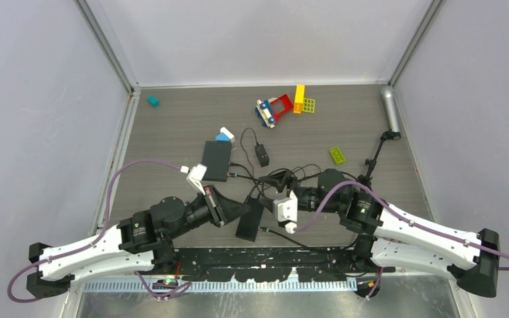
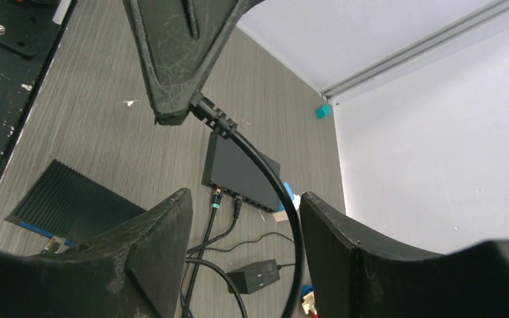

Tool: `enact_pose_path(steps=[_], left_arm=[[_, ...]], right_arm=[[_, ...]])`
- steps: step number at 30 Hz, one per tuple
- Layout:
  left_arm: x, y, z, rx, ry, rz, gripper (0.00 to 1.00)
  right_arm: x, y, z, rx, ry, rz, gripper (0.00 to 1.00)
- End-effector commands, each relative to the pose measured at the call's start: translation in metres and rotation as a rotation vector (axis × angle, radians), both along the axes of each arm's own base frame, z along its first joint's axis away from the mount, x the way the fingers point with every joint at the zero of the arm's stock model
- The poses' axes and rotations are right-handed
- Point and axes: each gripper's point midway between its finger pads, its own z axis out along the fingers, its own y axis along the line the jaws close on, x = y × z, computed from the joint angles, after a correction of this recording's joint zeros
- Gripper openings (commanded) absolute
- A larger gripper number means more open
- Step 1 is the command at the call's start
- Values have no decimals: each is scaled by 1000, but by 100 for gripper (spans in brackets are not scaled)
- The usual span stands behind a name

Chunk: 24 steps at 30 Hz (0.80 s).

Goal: Insert the plug into the switch port
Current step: Pick up the connector from the center of the board.

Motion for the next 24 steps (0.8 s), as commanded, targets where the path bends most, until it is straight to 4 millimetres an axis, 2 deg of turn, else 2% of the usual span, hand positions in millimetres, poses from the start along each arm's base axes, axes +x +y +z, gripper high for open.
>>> enact_pose_path(steps=[1, 5, 10, 12, 13, 14, 15, 18, 20, 21, 24], left_arm=[[6, -3, 27, -109, 6, 40, 0], [5, -6, 28, -111, 6, 29, 0], [4, -7, 27, -101, -7, 15, 0], [3, -4, 27, -88, -19, 16, 0], [4, -1, 28, -79, -34, 17, 4], [3, 1, 29, -68, -52, 15, 12], [3, 3, 31, -56, -85, 10, 24], [3, 12, 42, -17, -205, -3, 67], [9, 26, 49, 34, -296, 31, 87], [12, 32, 53, 60, -341, 42, 92], [19, 49, 67, 130, -522, 69, 94]], right_arm=[[-2, 19, 22, 60, -63, 61, 64], [2, 28, 16, 31, -67, 70, 53], [2, 31, 11, -2, -47, 79, 27], [1, 29, 7, -28, -20, 73, 13], [1, 27, 4, -43, -3, 67, 5], [2, 25, 3, -50, 17, 53, 1], [3, 23, 3, -49, 36, 38, 1], [2, 16, -3, -69, 88, 7, 1], [4, 8, -4, -80, 121, -33, 0], [5, 5, -3, -80, 139, -52, 0], [5, -4, 2, -85, 214, -101, 1]])
